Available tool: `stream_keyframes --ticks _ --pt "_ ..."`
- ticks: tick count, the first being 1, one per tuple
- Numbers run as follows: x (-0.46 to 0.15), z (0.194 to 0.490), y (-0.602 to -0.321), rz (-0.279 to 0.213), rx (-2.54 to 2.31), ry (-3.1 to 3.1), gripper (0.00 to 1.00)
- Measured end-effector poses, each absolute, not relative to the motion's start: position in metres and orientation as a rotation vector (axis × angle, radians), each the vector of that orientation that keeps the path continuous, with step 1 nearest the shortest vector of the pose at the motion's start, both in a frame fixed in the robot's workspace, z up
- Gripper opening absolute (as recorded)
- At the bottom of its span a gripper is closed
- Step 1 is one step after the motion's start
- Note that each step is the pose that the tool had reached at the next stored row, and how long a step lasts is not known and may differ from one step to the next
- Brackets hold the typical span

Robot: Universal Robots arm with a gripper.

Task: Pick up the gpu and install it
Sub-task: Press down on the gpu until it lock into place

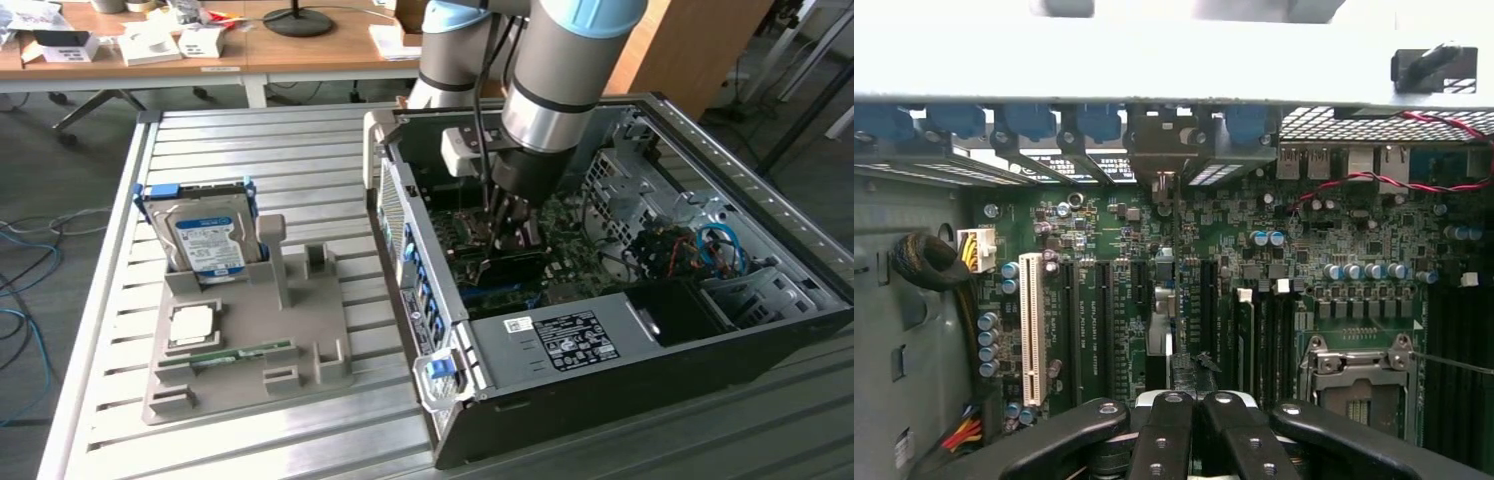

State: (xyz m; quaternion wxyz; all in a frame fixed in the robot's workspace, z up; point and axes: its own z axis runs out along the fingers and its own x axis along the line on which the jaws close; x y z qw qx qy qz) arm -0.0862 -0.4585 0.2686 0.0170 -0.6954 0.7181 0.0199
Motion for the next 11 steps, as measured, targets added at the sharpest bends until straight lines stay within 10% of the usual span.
stream_keyframes --ticks 11 --pt "-0.0862 0.2703 -0.4628 0.068 -2.159 2.229 0.11"
